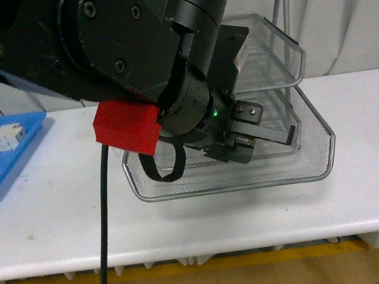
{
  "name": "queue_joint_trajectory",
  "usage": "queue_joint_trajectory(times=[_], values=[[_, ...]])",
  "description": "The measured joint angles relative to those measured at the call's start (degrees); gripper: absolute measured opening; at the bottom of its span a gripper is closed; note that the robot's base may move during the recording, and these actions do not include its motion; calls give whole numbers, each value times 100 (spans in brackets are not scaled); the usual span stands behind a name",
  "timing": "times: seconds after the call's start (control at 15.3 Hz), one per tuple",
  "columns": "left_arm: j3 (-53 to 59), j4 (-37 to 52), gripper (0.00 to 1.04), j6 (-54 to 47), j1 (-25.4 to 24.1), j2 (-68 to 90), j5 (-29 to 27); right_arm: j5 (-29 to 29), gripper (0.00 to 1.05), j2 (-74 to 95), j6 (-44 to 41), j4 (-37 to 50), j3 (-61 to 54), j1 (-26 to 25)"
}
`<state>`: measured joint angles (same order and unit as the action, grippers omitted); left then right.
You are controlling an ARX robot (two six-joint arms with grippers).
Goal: Place button on rack with both arms
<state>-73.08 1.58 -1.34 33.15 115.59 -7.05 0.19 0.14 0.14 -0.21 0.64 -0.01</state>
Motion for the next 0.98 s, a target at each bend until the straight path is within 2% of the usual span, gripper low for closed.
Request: queue_joint_trajectory(times=[0.72, 0.78, 0.91, 0.98], values=[[-1305, -737, 36, -17, -63, 916, -140, 0, 98, 0, 0, -2, 0, 0], [-1429, -763, 40, 17, -63, 988, -144, 2, 98, 0, 0, 0, 0, 0], [-1532, -745, 78, 179, -35, 1027, -63, 0, 98, 0, 0, 0, 0, 0], [-1471, -695, 86, 249, -26, 990, -37, 0, 98, 0, 0, 0, 0, 0]])
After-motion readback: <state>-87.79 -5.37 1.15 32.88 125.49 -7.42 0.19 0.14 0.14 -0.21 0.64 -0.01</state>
